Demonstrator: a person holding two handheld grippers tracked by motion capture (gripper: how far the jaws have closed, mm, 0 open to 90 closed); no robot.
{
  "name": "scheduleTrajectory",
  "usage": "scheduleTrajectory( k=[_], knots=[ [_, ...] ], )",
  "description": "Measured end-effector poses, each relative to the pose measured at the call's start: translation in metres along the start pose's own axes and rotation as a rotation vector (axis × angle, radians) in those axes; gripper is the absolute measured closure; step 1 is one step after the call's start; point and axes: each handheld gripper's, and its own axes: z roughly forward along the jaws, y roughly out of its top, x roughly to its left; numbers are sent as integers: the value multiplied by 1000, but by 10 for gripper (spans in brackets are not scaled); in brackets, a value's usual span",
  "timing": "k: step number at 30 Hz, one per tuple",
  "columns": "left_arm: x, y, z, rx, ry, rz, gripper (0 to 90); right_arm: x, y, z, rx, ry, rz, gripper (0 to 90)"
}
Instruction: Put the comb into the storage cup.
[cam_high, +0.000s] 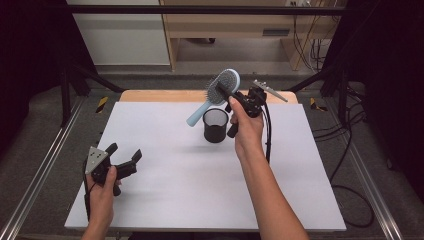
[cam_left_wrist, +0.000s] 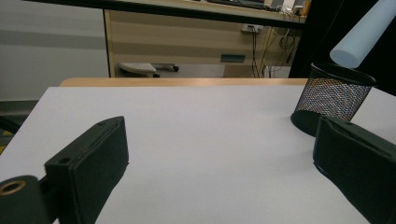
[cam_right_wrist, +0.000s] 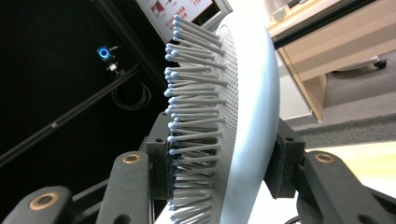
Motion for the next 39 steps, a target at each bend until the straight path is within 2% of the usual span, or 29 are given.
scheduleTrajectory(
  k=[4,10,17,21,23,28,31,39],
  knots=[
    [-1,0,0,1,-1,-1,34,-1,3,-2,-7,3,-9,535],
    [-1,0,-1,-1,0,3,34,0,8,-3,-15,-5,2,535],
    [-1,-1,1,3,-3,7,34,2,16,-6,-18,-5,-18,534],
    [-2,0,0,0,-4,25,32,-2,20,-9,-27,-22,-26,534],
    [-1,0,-1,-2,-1,18,32,-5,21,-11,-33,-29,-21,534],
    [0,0,-1,-3,5,19,32,-8,26,-17,-46,-31,-19,534],
    [0,-1,-1,-6,8,35,33,-11,27,-18,-51,-33,-12,534],
    [0,-1,0,-4,5,26,33,-16,29,-20,-61,-45,-9,534]
  ],
)
